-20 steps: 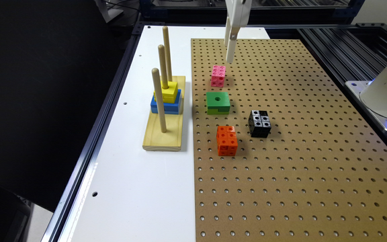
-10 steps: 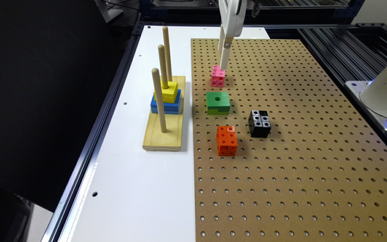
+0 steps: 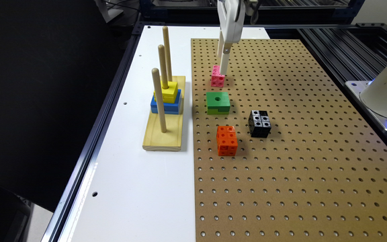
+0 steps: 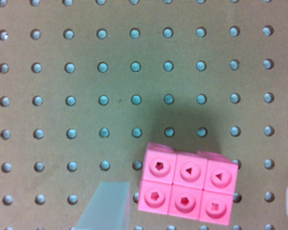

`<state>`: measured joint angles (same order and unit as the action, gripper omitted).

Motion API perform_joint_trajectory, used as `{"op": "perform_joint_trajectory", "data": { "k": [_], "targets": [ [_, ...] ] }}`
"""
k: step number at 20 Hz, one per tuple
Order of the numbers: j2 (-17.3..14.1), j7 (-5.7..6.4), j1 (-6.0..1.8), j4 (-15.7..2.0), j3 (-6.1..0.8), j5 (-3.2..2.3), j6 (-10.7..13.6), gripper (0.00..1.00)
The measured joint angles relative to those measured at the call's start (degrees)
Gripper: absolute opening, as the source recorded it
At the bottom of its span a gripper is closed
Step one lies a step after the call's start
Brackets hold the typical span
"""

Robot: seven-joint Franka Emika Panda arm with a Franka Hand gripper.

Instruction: Pick up pink block.

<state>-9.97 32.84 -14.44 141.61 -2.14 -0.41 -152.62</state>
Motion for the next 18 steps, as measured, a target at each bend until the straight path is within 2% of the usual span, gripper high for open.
{"op": "perform_joint_trajectory", "data": {
  "k": [3, 5, 7, 10, 18],
  "targets": [
    [-1.24, 0.00, -0.01, -0.05, 0.00, 0.00, -0.95, 1.00],
    [-3.82, 0.00, -0.01, -0.14, 0.00, 0.00, -3.58, 1.00],
    [-5.07, 0.00, -0.02, -0.29, 0.00, 0.00, -4.80, 1.00],
    [-5.67, 0.00, -0.02, -0.88, 0.00, 0.00, -5.01, 1.00],
    [-5.68, 0.00, -0.02, -1.02, 0.00, 0.00, -5.01, 1.00]
  ]
}}
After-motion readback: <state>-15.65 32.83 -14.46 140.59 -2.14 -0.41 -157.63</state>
